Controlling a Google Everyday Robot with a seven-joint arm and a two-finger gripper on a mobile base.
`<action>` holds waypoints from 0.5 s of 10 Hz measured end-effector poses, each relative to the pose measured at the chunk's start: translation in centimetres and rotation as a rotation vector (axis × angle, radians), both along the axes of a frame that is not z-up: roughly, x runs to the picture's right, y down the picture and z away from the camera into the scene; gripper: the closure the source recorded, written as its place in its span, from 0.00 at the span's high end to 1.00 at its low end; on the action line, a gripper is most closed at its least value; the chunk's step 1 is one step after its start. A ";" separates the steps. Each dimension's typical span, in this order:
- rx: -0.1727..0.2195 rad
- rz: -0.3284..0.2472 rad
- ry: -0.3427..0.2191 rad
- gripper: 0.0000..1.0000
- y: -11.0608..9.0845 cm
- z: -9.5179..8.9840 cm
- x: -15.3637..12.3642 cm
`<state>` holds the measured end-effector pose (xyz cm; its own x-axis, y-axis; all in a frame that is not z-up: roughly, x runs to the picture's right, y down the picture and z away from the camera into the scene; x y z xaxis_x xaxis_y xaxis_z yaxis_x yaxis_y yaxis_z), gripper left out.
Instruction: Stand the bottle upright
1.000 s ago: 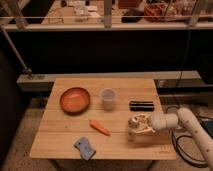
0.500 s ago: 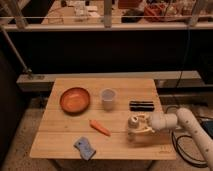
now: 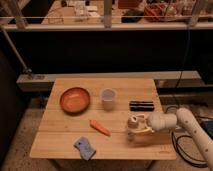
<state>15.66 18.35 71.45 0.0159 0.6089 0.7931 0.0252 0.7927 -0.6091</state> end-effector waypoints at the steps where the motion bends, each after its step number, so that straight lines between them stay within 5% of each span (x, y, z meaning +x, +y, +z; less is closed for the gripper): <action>1: -0.002 0.000 0.000 0.41 0.0 0.1 -0.1; 5: -0.007 0.000 0.004 0.41 0.1 0.2 -0.2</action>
